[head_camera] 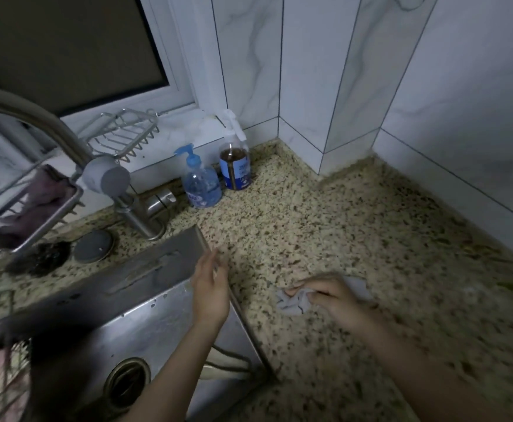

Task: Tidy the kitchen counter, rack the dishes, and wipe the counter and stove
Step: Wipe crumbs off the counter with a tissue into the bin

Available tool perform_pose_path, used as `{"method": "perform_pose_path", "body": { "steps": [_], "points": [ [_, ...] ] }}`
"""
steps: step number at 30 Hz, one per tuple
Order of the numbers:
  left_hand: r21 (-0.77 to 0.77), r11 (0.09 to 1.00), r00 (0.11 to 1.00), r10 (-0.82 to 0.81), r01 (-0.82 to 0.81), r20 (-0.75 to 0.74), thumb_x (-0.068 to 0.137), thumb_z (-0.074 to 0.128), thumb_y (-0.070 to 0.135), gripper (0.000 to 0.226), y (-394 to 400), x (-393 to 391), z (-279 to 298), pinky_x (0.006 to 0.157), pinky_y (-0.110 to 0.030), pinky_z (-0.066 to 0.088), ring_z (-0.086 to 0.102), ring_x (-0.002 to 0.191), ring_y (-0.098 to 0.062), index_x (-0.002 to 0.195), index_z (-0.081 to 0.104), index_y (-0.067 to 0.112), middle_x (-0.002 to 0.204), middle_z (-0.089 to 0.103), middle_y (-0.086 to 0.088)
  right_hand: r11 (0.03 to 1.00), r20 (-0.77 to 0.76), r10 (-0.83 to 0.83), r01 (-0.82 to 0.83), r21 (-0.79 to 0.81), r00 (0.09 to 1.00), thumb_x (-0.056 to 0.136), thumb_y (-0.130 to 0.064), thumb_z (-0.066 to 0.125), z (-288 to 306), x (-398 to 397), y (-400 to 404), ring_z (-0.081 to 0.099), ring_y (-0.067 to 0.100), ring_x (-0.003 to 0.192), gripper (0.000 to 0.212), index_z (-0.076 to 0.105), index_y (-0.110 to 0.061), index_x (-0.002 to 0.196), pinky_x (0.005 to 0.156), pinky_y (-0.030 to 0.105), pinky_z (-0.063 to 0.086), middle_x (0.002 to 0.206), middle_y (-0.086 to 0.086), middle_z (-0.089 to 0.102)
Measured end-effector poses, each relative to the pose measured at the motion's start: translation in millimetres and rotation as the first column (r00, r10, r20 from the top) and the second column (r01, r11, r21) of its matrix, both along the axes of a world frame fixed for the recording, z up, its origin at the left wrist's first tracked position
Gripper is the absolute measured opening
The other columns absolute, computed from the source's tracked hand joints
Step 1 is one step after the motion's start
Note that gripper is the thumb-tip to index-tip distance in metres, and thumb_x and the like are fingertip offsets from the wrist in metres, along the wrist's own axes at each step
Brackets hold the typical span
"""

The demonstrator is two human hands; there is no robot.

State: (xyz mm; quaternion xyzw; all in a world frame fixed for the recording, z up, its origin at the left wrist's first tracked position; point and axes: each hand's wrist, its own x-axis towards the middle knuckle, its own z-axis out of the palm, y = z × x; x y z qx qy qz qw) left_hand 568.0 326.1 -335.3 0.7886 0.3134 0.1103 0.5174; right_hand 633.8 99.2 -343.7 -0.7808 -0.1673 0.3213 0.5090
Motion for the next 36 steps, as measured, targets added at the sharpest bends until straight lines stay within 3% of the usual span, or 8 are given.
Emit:
{"method": "perform_pose_path", "body": {
  "steps": [6, 12, 15, 18, 21, 24, 29, 36],
  "points": [
    [0.185, 0.973, 0.984, -0.112, 0.137, -0.139, 0.097, 0.044, 0.032, 0.045, -12.3, -38.3, 12.6, 0.112, -0.039, 0.026, 0.029, 0.139, -0.022, 0.139, 0.045, 0.018, 0.15, 0.035, -0.004, 0.994, -0.001, -0.064, 0.064, -0.088, 0.998, 0.088, 0.004, 0.051, 7.2, -56.9, -62.9, 0.064, 0.012, 0.104, 0.027, 0.076, -0.005, 0.091, 0.092, 0.035, 0.051, 0.105, 0.001, 0.072],
    [0.418, 0.827, 0.889, -0.197, 0.377, -0.413, 0.095, 0.042, 0.029, 0.052, -2.8, -43.9, 22.8, 0.115, -0.039, 0.023, 0.023, 0.141, -0.025, 0.145, 0.032, 0.02, 0.155, 0.024, -0.003, 0.953, -0.133, -0.297, 0.303, 0.024, 0.945, 0.09, 0.025, 0.023, 9.0, -65.2, -87.3, 0.056, 0.003, 0.043, 0.071, 0.065, -0.012, 0.048, 0.049, 0.011, 0.04, 0.056, 0.0, 0.059],
    [0.469, 0.749, 0.849, -0.234, 0.469, -0.474, 0.095, 0.041, 0.029, 0.054, 9.7, -35.5, 23.6, 0.114, -0.038, 0.024, 0.02, 0.141, -0.025, 0.146, 0.028, 0.018, 0.156, 0.021, -0.003, 0.901, -0.119, -0.402, 0.415, 0.124, 0.908, 0.094, 0.017, 0.019, 43.4, -53.7, -72.5, 0.065, -0.002, 0.059, 0.058, 0.066, -0.014, 0.077, 0.049, 0.005, 0.044, 0.058, -0.002, 0.067],
    [0.459, 0.732, 0.825, -0.248, 0.504, -0.508, 0.094, 0.042, 0.028, 0.055, 28.2, -27.3, 17.8, 0.112, -0.038, 0.029, 0.022, 0.141, -0.025, 0.147, 0.029, 0.018, 0.157, 0.019, -0.002, 0.816, -0.216, -0.461, 0.507, 0.279, 0.861, 0.097, 0.009, 0.011, 59.7, -27.6, -38.7, 0.069, 0.002, 0.073, 0.079, 0.075, -0.015, 0.056, 0.075, 0.021, 0.052, 0.071, -0.008, 0.073],
    [0.45, 0.735, 0.829, -0.274, 0.507, -0.488, 0.092, 0.044, 0.024, 0.053, 48.1, -22.6, 7.1, 0.105, -0.037, 0.037, 0.028, 0.136, -0.025, 0.144, 0.034, 0.022, 0.155, 0.023, 0.001, 0.825, -0.082, -0.558, 0.563, 0.058, 0.826, 0.102, -0.014, 0.034, 44.0, 17.5, -5.8, 0.057, 0.024, 0.112, 0.03, 0.064, -0.01, 0.1, 0.1, 0.041, 0.041, 0.116, 0.011, 0.063],
    [0.47, 0.7, 0.827, -0.33, 0.537, -0.455, 0.091, 0.045, 0.026, 0.056, 71.0, -17.7, -8.5, 0.1, -0.034, 0.04, 0.031, 0.134, -0.024, 0.145, 0.032, 0.022, 0.154, 0.024, 0.002, 0.875, 0.064, -0.483, 0.484, 0.009, 0.873, 0.1, -0.024, 0.04, 34.2, 54.3, 46.4, 0.051, 0.006, 0.103, 0.011, 0.05, -0.029, 0.102, 0.093, 0.021, 0.039, 0.106, -0.01, 0.054],
    [0.494, 0.465, 0.672, -0.595, 0.735, -0.44, 0.086, 0.049, 0.029, 0.064, 90.8, -10.7, -22.7, 0.106, -0.034, 0.033, 0.026, 0.139, -0.02, 0.147, 0.03, 0.024, 0.156, 0.022, 0.002, 0.917, 0.073, -0.374, 0.357, 0.177, 0.924, 0.097, -0.01, 0.044, 22.0, 86.7, 143.0, 0.056, -0.02, 0.08, 0.043, 0.067, -0.039, 0.075, 0.069, -0.001, 0.039, 0.088, -0.03, 0.061],
    [0.558, 0.454, 0.69, -0.638, 0.695, -0.34, 0.075, 0.053, 0.028, 0.063, 90.7, -4.0, -24.5, 0.106, -0.036, 0.031, 0.04, 0.132, -0.024, 0.138, 0.047, 0.019, 0.149, 0.037, 0.0, 0.978, 0.13, -0.207, 0.205, 0.031, 0.97, 0.097, -0.012, 0.043, -19.3, 87.9, 179.3, 0.058, 0.013, 0.096, 0.026, 0.065, -0.018, 0.11, 0.077, 0.022, 0.045, 0.104, -0.001, 0.064]
  ]
}}
